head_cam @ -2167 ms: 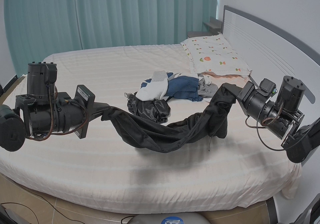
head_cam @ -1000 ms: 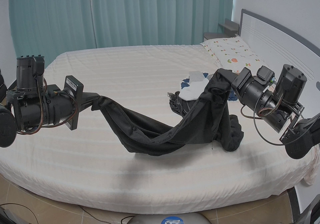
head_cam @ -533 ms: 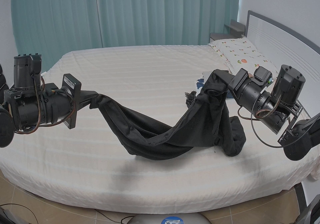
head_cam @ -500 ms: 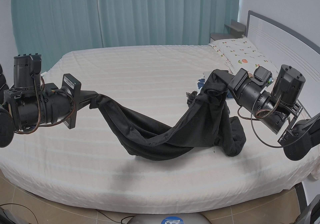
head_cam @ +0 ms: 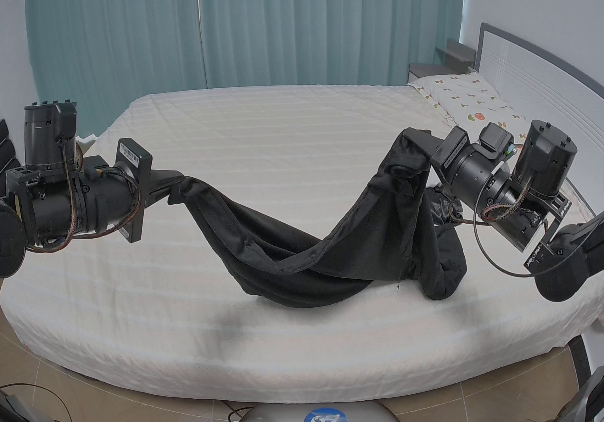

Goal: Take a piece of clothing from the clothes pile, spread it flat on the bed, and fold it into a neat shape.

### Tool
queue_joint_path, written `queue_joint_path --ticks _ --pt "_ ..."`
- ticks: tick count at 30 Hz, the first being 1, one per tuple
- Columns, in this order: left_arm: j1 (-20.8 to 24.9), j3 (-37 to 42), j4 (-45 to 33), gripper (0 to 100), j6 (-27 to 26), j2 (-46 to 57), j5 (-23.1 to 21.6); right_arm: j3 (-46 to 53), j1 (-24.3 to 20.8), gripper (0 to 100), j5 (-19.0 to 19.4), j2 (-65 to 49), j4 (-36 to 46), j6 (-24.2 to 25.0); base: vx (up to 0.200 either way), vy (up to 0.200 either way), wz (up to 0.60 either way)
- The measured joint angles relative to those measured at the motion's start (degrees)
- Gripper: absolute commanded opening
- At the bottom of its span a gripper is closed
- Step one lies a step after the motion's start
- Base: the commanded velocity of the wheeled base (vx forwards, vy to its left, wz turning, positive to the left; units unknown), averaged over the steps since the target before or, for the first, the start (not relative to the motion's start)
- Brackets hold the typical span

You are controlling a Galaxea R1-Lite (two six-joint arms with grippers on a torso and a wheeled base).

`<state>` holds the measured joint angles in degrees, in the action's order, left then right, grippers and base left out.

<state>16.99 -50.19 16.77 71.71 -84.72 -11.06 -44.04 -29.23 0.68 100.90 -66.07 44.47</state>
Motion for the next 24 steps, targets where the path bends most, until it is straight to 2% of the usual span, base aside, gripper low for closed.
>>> queue_joint_path --ticks 6,15,24 --pt "0.0 0.0 -0.1 0 0.0 0.0 -0.1 0.0 0.0 0 0.0 0.0 0.0 0.0 0.000 0.200 0.00" --pt "0.3 1.6 -0.4 0 -0.1 0.0 -0.5 1.5 1.6 0 0.2 -0.3 0.3 0.0 0.000 0.000 0.00" --pt "1.2 3.9 -2.3 0 -0.1 0.1 -0.6 6.2 3.4 0 0.7 -1.2 0.7 0.1 -0.200 0.000 0.00"
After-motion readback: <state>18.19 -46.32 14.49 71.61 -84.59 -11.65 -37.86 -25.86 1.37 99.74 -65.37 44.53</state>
